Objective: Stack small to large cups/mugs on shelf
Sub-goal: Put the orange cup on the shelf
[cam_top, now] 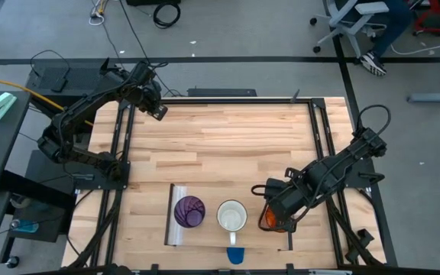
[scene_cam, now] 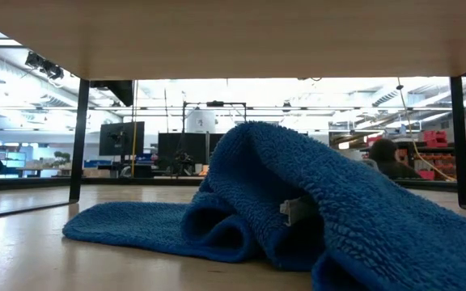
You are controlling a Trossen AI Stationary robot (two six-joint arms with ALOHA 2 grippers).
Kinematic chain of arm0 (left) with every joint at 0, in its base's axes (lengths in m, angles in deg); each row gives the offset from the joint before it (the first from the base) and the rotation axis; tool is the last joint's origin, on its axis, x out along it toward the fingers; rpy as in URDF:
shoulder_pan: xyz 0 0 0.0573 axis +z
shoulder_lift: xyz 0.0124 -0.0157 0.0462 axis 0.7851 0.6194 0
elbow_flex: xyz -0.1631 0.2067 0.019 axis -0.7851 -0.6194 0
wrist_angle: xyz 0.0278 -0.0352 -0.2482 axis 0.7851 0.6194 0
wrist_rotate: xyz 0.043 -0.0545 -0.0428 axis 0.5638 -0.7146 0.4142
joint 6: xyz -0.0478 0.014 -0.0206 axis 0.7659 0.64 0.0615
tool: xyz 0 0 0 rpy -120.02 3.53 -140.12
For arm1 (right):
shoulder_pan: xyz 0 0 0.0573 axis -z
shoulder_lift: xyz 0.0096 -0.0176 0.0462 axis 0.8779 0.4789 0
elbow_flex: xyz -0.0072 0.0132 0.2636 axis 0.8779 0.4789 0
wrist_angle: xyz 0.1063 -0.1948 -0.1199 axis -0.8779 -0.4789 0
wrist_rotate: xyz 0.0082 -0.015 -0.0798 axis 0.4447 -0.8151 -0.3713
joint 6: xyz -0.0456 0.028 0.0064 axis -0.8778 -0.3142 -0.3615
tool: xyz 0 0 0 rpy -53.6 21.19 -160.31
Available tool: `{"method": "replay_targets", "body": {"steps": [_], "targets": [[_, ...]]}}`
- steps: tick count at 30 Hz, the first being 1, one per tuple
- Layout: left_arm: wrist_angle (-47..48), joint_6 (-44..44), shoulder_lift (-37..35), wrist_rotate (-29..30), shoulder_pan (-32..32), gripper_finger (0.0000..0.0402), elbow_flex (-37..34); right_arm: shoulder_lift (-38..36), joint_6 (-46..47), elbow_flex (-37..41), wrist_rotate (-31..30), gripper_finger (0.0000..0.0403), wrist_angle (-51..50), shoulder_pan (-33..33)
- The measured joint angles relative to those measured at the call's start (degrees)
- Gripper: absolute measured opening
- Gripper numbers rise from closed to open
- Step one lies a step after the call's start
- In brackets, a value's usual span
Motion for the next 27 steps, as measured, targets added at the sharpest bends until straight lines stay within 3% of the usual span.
{"method": "replay_targets", "body": {"steps": [27], "targets": [[0.0, -0.1, 0.0, 0.0, 0.0, 0.0036, 0.0, 0.0, -1.7, 0.0, 0.8, 0.0028, 1.9, 0.1]]}}
